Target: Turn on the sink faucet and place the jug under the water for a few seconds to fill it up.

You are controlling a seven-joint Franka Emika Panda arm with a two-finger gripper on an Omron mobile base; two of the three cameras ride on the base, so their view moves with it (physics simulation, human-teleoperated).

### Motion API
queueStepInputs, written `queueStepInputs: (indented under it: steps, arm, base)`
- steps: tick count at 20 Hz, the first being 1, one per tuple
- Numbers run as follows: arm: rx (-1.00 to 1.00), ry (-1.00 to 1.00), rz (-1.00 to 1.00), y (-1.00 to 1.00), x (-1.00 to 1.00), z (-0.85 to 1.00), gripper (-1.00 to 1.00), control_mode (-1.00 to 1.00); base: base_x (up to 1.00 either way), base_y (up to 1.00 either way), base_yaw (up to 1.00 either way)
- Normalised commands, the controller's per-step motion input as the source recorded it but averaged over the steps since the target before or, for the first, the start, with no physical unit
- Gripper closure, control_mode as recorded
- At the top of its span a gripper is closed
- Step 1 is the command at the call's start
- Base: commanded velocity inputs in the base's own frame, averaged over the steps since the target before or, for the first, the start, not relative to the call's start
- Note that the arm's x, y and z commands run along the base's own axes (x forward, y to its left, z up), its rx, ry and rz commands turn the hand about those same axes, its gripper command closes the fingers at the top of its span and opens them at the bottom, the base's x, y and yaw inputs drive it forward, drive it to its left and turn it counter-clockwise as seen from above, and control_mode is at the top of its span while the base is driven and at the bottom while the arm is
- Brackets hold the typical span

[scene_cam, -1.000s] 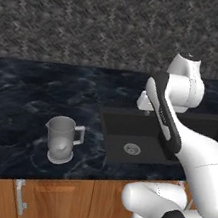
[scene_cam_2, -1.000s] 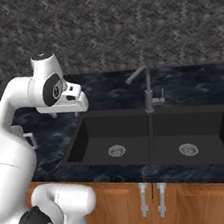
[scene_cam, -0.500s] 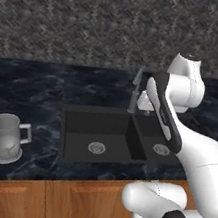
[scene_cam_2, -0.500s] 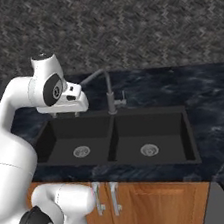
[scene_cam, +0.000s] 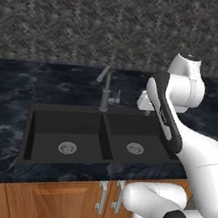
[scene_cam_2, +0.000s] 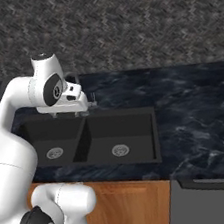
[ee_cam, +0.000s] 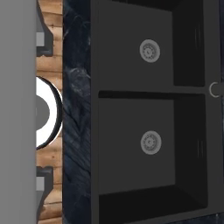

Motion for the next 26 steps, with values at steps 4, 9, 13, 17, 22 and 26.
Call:
queueStepInputs:
  steps: [4, 9, 13, 17, 22, 26]
  arm:
    - [0.0, 0.0, 0.0, 0.0, 0.0, 0.0, -1.0, 1.0]
    - [0.0, 0.0, 0.0, 0.0, 0.0, 0.0, -1.0, 1.0]
    - [0.0, 0.0, 0.0, 0.0, 0.0, 0.0, -1.0, 1.0]
    - [0.0, 0.0, 0.0, 0.0, 0.0, 0.0, -1.0, 1.0]
    - [0.0, 0.0, 0.0, 0.0, 0.0, 0.0, -1.0, 1.0]
    - [0.0, 0.0, 0.0, -0.06, 0.0, 0.0, -1.0, -1.0]
  base:
    - [0.01, -0.33, -0.07]
    - [0.02, -0.2, -0.01]
    - [0.0, -0.26, 0.0]
    - [0.0, -0.4, 0.03]
    - [0.03, -0.35, 0.01]
    - [0.0, -0.23, 0.0]
